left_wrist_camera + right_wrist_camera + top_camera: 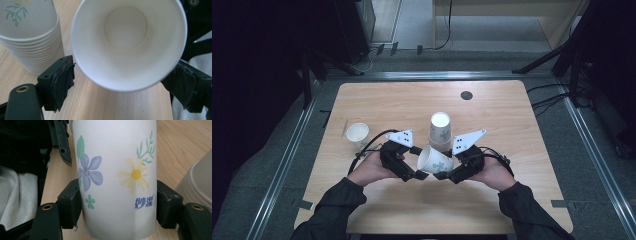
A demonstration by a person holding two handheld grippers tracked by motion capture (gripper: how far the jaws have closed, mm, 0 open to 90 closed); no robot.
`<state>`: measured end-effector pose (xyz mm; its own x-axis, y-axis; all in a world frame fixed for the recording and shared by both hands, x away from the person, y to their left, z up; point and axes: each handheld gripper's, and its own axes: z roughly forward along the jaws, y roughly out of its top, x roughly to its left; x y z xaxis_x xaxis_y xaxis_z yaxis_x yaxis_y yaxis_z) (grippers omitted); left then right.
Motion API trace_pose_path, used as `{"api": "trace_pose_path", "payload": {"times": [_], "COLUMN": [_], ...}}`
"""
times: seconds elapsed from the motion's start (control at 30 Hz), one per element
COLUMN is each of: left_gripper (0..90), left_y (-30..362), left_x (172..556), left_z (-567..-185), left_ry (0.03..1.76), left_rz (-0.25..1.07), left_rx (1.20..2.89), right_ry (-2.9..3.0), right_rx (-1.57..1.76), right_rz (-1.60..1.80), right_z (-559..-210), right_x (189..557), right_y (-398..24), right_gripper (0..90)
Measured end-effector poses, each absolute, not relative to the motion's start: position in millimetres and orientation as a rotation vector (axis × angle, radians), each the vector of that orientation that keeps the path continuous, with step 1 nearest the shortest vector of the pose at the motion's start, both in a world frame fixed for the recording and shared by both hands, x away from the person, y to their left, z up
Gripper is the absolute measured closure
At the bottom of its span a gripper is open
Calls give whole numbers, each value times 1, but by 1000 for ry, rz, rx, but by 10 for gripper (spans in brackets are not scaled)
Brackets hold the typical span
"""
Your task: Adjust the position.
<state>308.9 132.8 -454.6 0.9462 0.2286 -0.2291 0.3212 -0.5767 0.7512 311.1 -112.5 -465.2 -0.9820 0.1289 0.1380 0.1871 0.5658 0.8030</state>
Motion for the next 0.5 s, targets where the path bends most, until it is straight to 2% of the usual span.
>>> {"api": "trace_pose_path", "payload": {"times": [0.33, 0.5], "left_gripper": [154, 210], "left_y": [135, 136], "left_x": [308, 307], "left_z": [-455, -454], "left_ry": [409, 404], "left_rz": [-141, -125], "left_rx": [2104, 2098], "right_ry": [-2698, -2695], "right_rx": [-251, -256], "right_rz": [-1394, -1391], "right_z": [-467, -467], "right_x": [312, 312], "right_y": [-106, -105], "right_gripper": [331, 333]}}
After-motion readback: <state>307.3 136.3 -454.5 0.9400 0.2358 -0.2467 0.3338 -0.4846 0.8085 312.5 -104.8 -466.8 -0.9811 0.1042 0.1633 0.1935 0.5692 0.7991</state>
